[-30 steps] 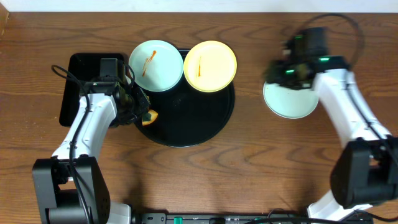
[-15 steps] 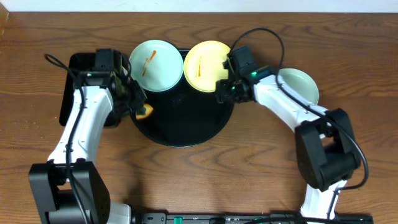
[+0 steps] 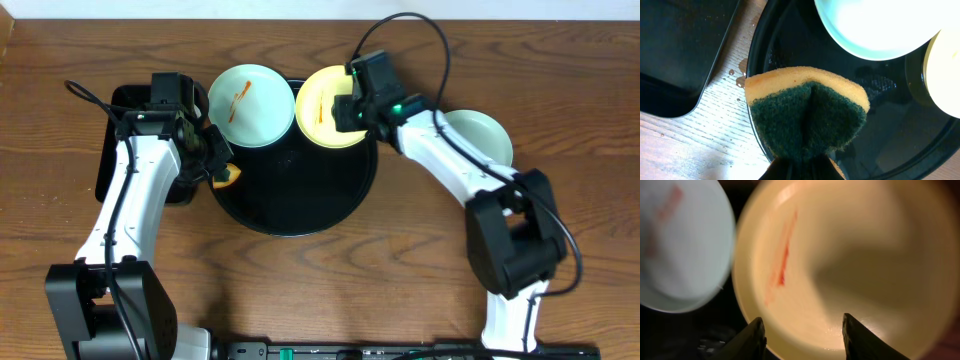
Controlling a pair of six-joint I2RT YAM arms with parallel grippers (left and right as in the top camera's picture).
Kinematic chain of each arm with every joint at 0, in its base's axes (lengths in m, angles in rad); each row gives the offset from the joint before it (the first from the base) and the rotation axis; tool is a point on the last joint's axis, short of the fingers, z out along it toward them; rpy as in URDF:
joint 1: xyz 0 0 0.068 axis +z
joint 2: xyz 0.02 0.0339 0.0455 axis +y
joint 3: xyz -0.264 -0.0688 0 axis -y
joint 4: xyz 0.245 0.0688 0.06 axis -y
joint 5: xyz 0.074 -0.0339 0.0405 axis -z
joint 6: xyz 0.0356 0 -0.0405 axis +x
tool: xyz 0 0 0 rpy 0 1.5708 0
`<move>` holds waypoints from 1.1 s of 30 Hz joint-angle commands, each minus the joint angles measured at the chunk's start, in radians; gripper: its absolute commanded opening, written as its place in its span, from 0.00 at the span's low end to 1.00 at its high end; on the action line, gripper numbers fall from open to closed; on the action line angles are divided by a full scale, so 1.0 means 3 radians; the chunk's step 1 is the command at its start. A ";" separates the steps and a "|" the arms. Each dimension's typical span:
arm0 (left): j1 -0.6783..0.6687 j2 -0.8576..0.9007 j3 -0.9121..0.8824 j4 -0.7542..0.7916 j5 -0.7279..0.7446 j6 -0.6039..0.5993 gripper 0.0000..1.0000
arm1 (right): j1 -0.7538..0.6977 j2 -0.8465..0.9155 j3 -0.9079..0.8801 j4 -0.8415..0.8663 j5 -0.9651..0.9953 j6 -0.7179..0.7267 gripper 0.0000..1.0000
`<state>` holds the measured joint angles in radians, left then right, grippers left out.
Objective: Clean dirty plates on tray and stack at the side
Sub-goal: 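Move the right gripper back to the yellow plate rim, then grip the yellow plate rim with the right gripper and drag it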
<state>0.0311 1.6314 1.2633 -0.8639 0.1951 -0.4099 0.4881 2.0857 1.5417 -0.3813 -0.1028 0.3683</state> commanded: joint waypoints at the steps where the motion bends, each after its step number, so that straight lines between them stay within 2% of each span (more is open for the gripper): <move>1: 0.0008 0.0005 0.0060 -0.0010 -0.0060 0.0056 0.08 | 0.0103 0.0212 0.0005 -0.0060 0.0078 -0.0095 0.47; 17: 0.0008 0.0005 0.0060 -0.0006 -0.0058 0.0056 0.08 | 0.0230 0.0237 0.0004 -0.0730 0.0050 -0.0097 0.46; 26: 0.0008 0.0005 0.0060 -0.0006 -0.0058 0.0056 0.08 | 0.0247 0.0237 0.0004 -0.1083 -0.0352 -0.0394 0.46; 33: 0.0008 0.0005 0.0060 0.0008 -0.0057 0.0055 0.08 | 0.0305 0.0237 0.0004 -0.1136 -0.0370 -0.0498 0.46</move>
<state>0.0311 1.6314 1.2633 -0.8631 0.1947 -0.4099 0.5602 2.1551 1.5532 -0.7147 -0.2070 0.2478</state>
